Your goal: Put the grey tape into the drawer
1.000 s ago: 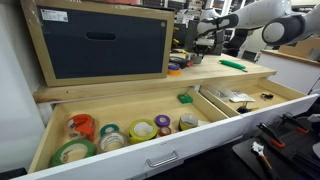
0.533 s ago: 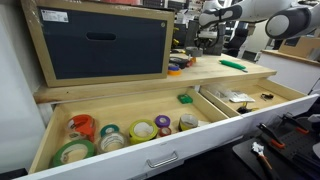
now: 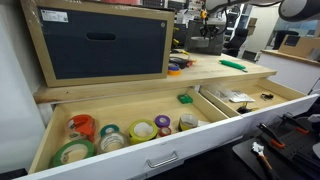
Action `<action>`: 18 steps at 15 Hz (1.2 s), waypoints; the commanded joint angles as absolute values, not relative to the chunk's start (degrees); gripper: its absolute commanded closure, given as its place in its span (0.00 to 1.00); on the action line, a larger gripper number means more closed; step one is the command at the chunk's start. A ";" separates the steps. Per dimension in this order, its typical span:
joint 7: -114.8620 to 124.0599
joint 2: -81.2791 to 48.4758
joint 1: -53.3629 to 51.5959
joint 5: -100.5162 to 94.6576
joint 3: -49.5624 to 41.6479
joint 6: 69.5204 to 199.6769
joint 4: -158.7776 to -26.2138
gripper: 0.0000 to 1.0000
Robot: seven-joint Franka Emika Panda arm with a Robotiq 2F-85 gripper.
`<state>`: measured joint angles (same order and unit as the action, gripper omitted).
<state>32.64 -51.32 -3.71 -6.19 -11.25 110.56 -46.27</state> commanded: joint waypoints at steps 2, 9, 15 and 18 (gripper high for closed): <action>30.68 -39.63 -6.68 -10.06 -12.06 112.80 -62.17 0.89; 32.38 -28.89 -10.11 -18.51 -11.26 119.44 -79.17 0.89; 34.27 -18.14 -10.58 -20.64 -9.50 126.47 -95.26 0.89; 35.37 -12.05 -10.10 -21.09 -8.53 128.63 -103.83 0.89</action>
